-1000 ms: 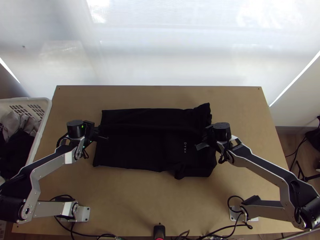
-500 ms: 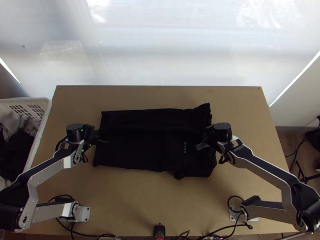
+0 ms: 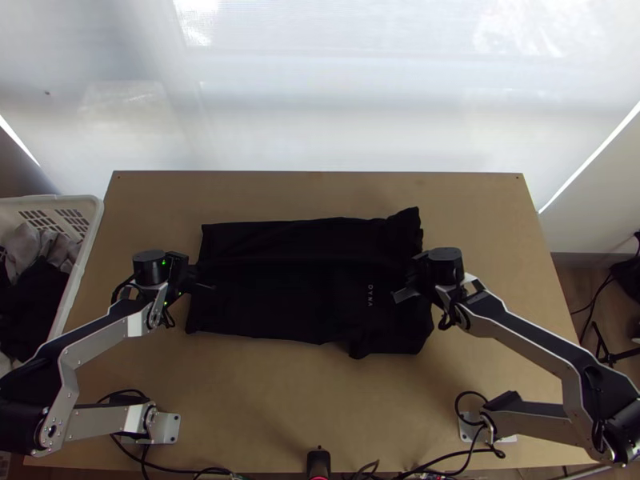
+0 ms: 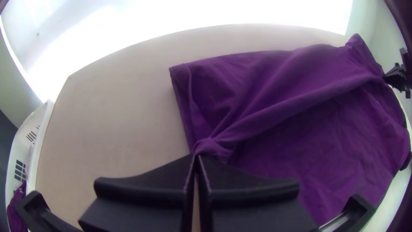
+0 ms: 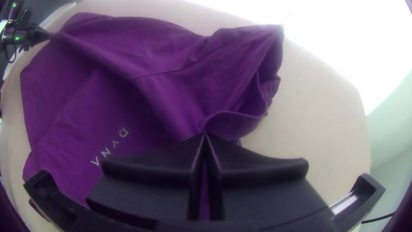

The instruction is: Fold the t-shirt

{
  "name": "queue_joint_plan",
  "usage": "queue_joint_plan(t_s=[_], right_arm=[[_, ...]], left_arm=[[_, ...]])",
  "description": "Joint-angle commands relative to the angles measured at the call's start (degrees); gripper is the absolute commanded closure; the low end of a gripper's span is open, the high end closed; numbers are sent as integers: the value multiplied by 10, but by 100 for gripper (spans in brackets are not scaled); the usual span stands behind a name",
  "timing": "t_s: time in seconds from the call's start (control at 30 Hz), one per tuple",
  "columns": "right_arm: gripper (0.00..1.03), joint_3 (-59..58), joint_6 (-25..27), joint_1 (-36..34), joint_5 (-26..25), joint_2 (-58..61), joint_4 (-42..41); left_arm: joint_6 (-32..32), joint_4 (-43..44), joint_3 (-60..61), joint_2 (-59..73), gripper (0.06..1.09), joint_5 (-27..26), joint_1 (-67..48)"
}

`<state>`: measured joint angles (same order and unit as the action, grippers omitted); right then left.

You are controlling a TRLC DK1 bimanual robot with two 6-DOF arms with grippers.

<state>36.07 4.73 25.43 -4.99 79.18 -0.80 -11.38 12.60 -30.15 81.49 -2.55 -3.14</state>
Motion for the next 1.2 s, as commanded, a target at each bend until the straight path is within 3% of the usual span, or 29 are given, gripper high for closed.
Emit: queue_joint_plan(t_s=[0.0,0.03,0.07,0.1,0.17,0.2,0.23,0.33,0.47,0.73,1.17], right_arm=[[100,-4,5,0,0,13,-2],[100,-4,9,0,0,14,-2],[91,-4,11,0,0,14,-2],[72,-4,11,-1,0,12,-3],[26,0,7,-1,1,9,-3],[8,4,7,-1,1,8,-1],[4,9,7,-1,1,4,3],[4,28,12,-3,1,-24,23],[4,74,13,-13,15,-53,110],[4,93,19,-17,30,-117,193],[4,102,21,-11,31,-128,195]], left_arm=[[-4,5,0,9,105,1,3],[-3,5,0,9,105,1,3],[-2,4,-2,11,103,1,3],[-2,-1,-4,12,91,1,3],[-2,-26,-14,9,45,-2,2],[-2,-50,-24,5,33,-8,2],[-1,-72,-31,-4,30,-15,2],[2,-152,-55,-50,23,-47,2],[-10,-299,-81,-144,19,-97,15],[-121,-562,-28,-316,19,-111,34],[-114,-628,-49,-248,20,-119,43]])
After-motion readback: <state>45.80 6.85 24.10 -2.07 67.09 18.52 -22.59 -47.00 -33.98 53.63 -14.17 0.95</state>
